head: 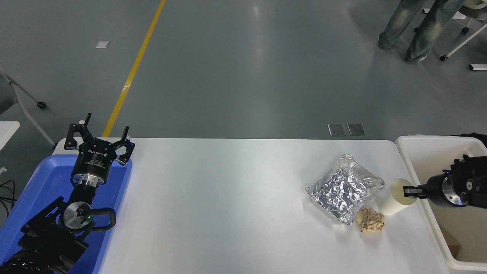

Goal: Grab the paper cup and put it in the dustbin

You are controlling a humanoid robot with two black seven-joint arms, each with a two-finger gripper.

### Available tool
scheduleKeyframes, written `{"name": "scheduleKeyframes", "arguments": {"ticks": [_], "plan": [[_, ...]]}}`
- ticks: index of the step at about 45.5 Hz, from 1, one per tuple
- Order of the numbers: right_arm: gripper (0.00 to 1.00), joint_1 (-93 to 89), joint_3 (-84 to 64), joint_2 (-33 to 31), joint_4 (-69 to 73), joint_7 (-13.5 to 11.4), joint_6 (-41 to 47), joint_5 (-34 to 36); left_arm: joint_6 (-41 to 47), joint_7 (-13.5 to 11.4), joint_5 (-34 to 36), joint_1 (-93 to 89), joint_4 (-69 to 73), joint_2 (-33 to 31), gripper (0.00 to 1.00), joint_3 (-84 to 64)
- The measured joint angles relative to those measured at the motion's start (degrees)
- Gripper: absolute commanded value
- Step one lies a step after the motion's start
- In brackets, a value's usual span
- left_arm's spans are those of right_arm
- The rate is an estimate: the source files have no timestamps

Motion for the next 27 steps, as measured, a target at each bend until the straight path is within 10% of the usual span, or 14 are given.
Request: {"name": "scheduleKeyframes", "arguments": {"ticks": [27], "plan": [[0.00,43.2,-13.9,-3.9,12.5,3.4,20.6,0.2,0.0,0.1,0.0,0.1,0.0,0.1,1.00,0.1]]}}
